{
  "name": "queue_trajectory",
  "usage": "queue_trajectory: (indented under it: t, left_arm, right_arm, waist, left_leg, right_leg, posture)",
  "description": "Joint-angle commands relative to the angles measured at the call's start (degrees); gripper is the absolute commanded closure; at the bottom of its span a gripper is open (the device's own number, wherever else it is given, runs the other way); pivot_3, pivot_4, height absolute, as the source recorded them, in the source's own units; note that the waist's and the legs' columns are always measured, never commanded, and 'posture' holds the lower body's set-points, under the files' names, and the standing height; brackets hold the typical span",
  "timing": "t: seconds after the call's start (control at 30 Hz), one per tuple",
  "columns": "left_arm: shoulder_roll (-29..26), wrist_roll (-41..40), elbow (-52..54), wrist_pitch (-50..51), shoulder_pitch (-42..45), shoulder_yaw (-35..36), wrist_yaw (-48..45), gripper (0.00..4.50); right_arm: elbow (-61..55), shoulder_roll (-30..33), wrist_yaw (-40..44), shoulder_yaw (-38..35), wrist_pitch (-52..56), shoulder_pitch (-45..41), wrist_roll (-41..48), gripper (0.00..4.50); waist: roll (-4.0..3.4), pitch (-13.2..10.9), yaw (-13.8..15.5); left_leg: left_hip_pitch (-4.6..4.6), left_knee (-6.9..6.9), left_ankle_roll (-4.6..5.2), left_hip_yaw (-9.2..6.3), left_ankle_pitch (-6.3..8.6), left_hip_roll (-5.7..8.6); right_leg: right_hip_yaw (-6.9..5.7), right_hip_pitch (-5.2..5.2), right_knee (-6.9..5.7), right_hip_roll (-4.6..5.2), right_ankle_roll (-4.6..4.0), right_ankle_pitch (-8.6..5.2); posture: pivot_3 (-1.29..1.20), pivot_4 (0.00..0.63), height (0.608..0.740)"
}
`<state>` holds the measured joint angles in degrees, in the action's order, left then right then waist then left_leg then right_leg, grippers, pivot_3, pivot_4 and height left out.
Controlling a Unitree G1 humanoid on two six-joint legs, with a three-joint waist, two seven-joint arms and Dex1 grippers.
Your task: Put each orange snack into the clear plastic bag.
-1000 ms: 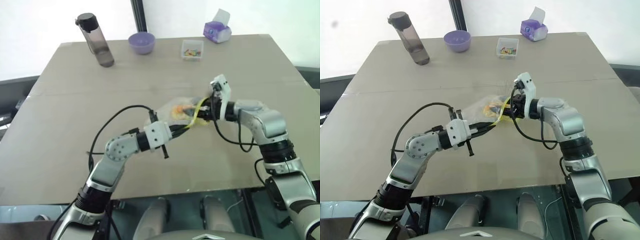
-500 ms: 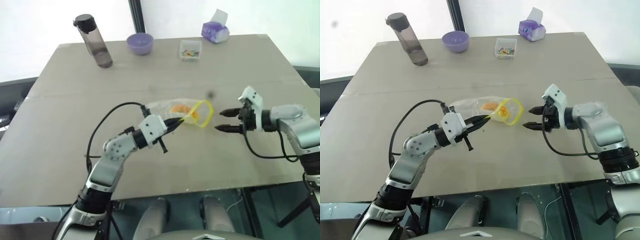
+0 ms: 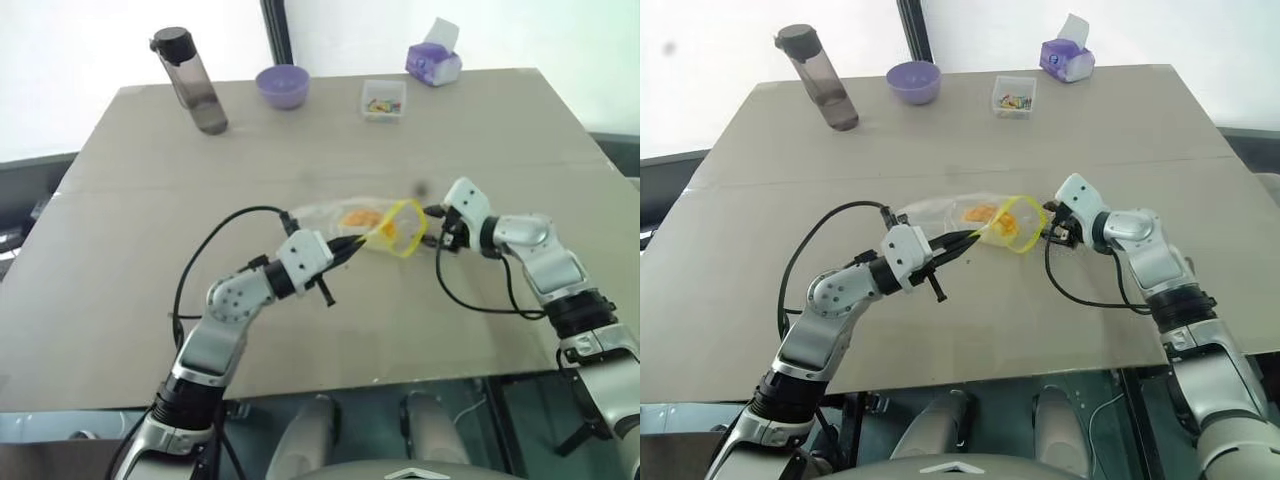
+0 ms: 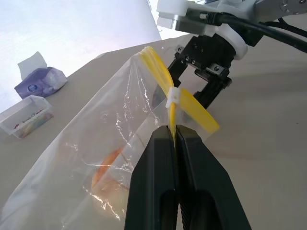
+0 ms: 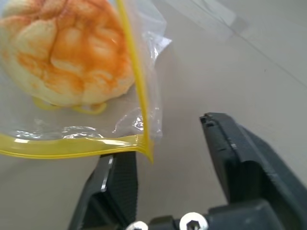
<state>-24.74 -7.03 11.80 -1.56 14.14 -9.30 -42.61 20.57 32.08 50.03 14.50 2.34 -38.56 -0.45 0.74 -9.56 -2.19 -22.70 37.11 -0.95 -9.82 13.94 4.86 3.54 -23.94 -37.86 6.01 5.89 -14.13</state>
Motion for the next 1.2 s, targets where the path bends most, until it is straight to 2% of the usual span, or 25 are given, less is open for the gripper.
queue_trajectory:
  t: [0.03, 0.1, 0.13, 0.33, 0.53, 0.83, 0.87, 0.9, 0.97, 1.07, 1.2]
  left_arm:
    - [-0.2, -1.0, 2.4, -0.4, -0.3, 1.3, 0.5, 4.5]
    - [-0.3, -1.0, 2.3, -0.5, -0.3, 1.3, 0.4, 4.5]
    - [-0.4, -1.0, 2.1, -0.5, -0.4, 1.4, 0.4, 4.5]
    - [-1.1, -0.1, 0.5, -1.7, 0.7, 1.8, 0.5, 4.5]
    - [-1.2, 0.8, -1.3, -2.6, 5.8, 4.6, 3.6, 4.5]
    - [-1.8, 4.4, -4.5, -5.1, 9.7, 2.6, 3.6, 4.5]
    - [-1.6, 4.5, -4.7, -5.2, 9.8, 2.4, 3.6, 4.5]
    - [-1.5, 4.5, -4.8, -5.3, 9.8, 2.3, 3.5, 4.5]
    - [-1.3, 4.7, -5.1, -5.5, 9.9, 2.1, 3.5, 4.5]
    - [-1.1, 4.8, -5.3, -5.6, 9.9, 2.0, 3.3, 4.5]
    - [-0.9, 5.0, -5.2, -5.4, 10.3, 1.6, 3.1, 4.5]
  right_arm:
    - [-1.4, 0.5, 1.2, -1.9, -3.1, -0.3, 0.7, 3.59]
    - [-1.5, 0.7, 1.4, -2.0, -3.9, 0.0, 0.5, 4.42]
    - [-1.8, 0.9, 1.6, -2.1, -4.0, 0.2, 0.5, 4.47]
    - [-2.0, 2.7, 1.0, -3.6, -3.7, -0.5, 0.0, 4.47]
    - [-3.9, 6.3, -0.4, -10.0, 2.4, -5.2, 2.6, 4.47]
    - [-11.6, 15.8, 5.8, -9.7, 6.2, -5.4, 0.2, 4.47]
    - [-12.8, 16.6, 7.1, -9.6, 6.9, -4.8, 0.6, 3.94]
    - [-14.0, 17.2, 8.2, -9.4, 7.7, -4.2, 0.9, 3.67]
    - [-16.7, 18.3, 10.5, -8.9, 10.9, -3.2, 2.2, 2.76]
    - [-22.1, 19.6, 14.0, -8.0, 14.7, -2.7, 3.5, 2.76]
    - [-28.2, 17.7, 15.4, -6.5, 15.9, -5.1, 4.8, 2.76]
  waist:
    - [0.0, 0.0, 0.0]
    - [0.0, 0.0, -0.1]
    - [0.0, 0.0, -0.1]
    - [0.0, 0.0, -0.1]
    - [-0.02, 0.0, 0.1]
    - [-0.02, 0.0, -0.1]
    - [-0.02, 0.0, 0.0]
    - [-0.02, 0.0, 0.0]
    - [-0.02, 0.0, 0.1]
    - [-0.02, 0.0, -0.1]
    - [-0.02, 0.0, -0.1]
  left_leg:
    - [0.0, 0.0, 0.0, 0.0, 0.0, 0.0]
    - [0.0, 0.0, 0.0, 0.0, 0.0, -0.01]
    - [0.0, 0.0, 0.0, 0.0, 0.0, -0.01]
    - [0.0, 0.0, 0.0, 0.01, 0.0, -0.01]
    - [0.0, 0.01, 0.0, 0.0, 0.0, 0.0]
    - [-0.05, -0.04, 0.03, 0.02, 0.02, 0.0]
    - [-0.05, -0.04, 0.03, 0.01, 0.02, -0.01]
    - [-0.05, -0.05, 0.03, 0.0, 0.02, -0.01]
    - [-0.05, -0.04, 0.04, 0.0, 0.03, -0.01]
    - [-0.05, -0.03, 0.11, 0.03, 0.06, -0.01]
    - [-0.05, -0.03, 0.17, 0.03, 0.1, -0.02]
  right_leg:
    - [0.0, 0.0, 0.0, 0.0, 0.0, 0.0]
    - [0.0, 0.0, 0.0, 0.0, 0.0, 0.0]
    - [0.0, 0.0, 0.0, 0.0, 0.0, 0.0]
    - [0.0, 0.0, -0.01, 0.0, 0.0, 0.0]
    - [-0.01, 0.0, -0.01, 0.0, 0.0, 0.0]
    - [-0.02, -0.01, 0.1, 0.01, 0.0, 0.0]
    - [-0.02, -0.01, 0.1, 0.0, 0.0, 0.0]
    - [-0.03, -0.01, 0.1, 0.0, 0.0, 0.0]
    - [-0.03, 0.0, 0.11, 0.01, 0.0, 0.0]
    - [-0.01, -0.01, 0.1, 0.01, 0.0, 0.0]
    - [-0.01, -0.02, 0.09, 0.01, 0.01, 0.0]
  posture:
    - [0.0, 0.15, 0.74]
    - [0.0, 0.15, 0.74]
    - [0.0, 0.15, 0.74]
    - [0.0, 0.15, 0.74]
    - [0.0, 0.15, 0.74]
    - [0.0, 0.15, 0.74]
    - [0.0, 0.15, 0.74]
    - [0.0, 0.15, 0.74]
    - [0.0, 0.15, 0.74]
    - [0.0, 0.15, 0.74]
    - [0.0, 0.15, 0.74]
